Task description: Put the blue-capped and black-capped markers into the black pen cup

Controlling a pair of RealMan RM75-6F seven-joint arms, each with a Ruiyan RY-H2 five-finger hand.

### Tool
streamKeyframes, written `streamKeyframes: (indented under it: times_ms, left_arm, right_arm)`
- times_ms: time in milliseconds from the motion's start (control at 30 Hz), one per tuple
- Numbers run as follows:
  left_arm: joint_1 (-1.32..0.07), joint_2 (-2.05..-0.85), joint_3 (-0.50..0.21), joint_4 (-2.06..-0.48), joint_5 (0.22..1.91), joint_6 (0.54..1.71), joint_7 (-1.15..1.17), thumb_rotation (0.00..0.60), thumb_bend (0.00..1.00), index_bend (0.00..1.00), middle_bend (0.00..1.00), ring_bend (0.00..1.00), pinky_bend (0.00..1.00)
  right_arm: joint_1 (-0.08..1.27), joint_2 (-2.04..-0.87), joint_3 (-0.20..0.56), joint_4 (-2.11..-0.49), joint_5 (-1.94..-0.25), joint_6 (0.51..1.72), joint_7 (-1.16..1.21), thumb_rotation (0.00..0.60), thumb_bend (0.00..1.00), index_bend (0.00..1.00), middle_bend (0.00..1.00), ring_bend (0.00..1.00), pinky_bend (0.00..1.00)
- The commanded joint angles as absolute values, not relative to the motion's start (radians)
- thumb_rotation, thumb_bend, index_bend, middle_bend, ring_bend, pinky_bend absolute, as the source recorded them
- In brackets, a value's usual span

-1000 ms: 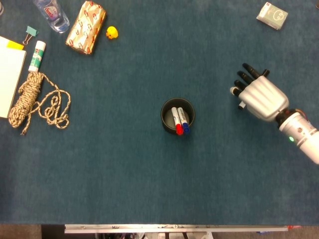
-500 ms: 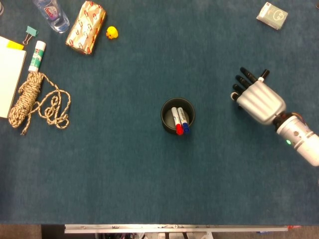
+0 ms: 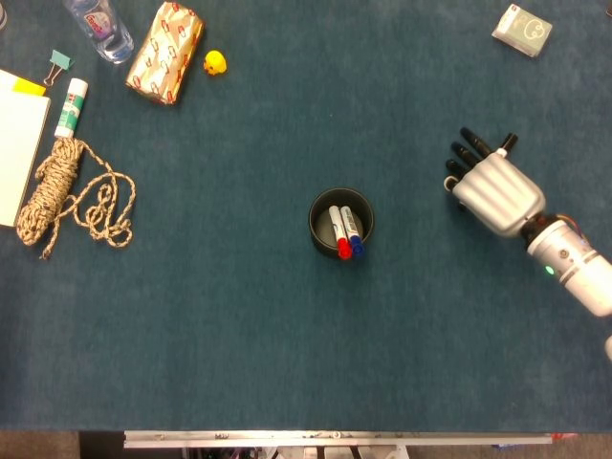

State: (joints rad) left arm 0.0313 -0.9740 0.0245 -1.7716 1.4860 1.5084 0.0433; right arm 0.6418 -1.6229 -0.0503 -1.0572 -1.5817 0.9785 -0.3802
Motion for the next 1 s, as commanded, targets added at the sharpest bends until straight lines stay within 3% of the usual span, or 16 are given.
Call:
streamKeyframes:
  times_ms: [33, 333, 733, 1000]
  left_arm:
    - [0.031, -0.973, 0.025, -1.772, 1.486, 1.508, 0.043, 0.6, 0.42, 0.36, 0.32, 0.32, 0.21]
    - [0.032, -0.968, 0.024, -1.778, 1.486, 1.51, 0.047, 0.6, 0.42, 0.36, 0.32, 0.32, 0.21]
    - [0.017, -0.97, 0.026, -1.803, 1.499, 1.491, 0.074, 0.6, 0.42, 0.36, 0.32, 0.32, 0.21]
    - [0.017, -0.967, 0.029, -1.817, 1.498, 1.491, 0.087, 0.6, 0.42, 0.36, 0.32, 0.32, 0.21]
  right_arm:
    - [0.642, -1.632, -0.046, -1.043, -1.581, 0.979, -0.38, 0.6, 0.28, 0.53, 0.35, 0.15, 0.09]
    - [0.633, -1.611, -0.006, -1.099, -1.587, 1.065, -0.311, 0.6, 0.29, 0.63, 0.38, 0.17, 0.11]
    - [0.621, -1.444, 0.098, -1.51, -1.567, 1.189, -0.033, 0.6, 0.32, 0.67, 0.41, 0.21, 0.15]
    - [0.633, -1.432, 0.135, -1.647, -1.526, 1.165, 0.14, 0.6, 0.32, 0.67, 0.41, 0.21, 0.15]
